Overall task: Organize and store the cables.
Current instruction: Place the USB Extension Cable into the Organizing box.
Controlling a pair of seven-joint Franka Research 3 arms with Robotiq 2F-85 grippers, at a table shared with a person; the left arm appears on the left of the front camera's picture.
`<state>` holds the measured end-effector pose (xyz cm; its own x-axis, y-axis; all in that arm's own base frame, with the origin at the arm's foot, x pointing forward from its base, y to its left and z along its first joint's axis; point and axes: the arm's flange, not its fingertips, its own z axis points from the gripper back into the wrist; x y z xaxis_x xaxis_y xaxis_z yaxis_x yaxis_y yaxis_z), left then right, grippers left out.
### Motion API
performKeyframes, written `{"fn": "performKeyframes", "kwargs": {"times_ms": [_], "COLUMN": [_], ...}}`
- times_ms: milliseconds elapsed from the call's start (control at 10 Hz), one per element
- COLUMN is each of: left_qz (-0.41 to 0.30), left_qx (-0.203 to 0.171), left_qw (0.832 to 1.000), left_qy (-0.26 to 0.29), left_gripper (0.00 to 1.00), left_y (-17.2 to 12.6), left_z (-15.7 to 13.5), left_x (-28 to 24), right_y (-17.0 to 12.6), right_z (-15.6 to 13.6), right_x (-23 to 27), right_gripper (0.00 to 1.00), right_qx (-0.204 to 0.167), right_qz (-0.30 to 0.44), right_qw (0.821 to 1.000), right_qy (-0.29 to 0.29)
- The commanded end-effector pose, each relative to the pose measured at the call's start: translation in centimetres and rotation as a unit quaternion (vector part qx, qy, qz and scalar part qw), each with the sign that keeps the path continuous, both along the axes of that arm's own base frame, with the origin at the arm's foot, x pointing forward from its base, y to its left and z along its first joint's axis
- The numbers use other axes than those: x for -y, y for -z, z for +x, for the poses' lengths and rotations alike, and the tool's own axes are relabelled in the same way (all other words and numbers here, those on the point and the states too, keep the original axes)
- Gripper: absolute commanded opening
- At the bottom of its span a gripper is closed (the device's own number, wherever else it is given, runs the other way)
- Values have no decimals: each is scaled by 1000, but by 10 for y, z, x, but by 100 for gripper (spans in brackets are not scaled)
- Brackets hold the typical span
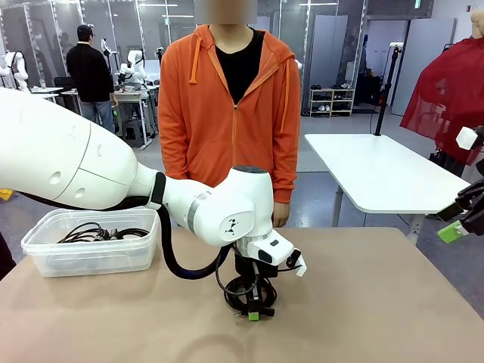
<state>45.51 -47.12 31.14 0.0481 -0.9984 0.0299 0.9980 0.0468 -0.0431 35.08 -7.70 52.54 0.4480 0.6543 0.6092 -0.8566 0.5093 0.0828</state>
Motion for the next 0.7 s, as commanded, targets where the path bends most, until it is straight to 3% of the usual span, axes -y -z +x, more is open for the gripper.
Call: {"fn": "performKeyframes", "kwargs": {"times_ms": [0, 300, 400, 600], "left_qz": [7, -8, -19, -44], "left_qx": [13, 11, 17, 11], "left_qw": [1000, 1000, 1000, 999], "left_qy": [-10, -12, -11, 6], "left_gripper": [0, 0, 0, 0], "left_y": [-5, -14, -34, -109], "left_z": [-3, -1, 6, 28], "left_x": [3, 0, -6, -37], "right_y": [0, 0, 0, 0], "right_z": [-1, -1, -1, -1], "right_x": [1, 1, 1, 1], "right_gripper": [100, 100, 100, 100], "right_qx": [0, 0, 0, 0], "right_qz": [-8, -8, -8, -8], "right_qw": [1000, 1000, 1000, 1000], "right_qy": [-1, -1, -1, -1]}}
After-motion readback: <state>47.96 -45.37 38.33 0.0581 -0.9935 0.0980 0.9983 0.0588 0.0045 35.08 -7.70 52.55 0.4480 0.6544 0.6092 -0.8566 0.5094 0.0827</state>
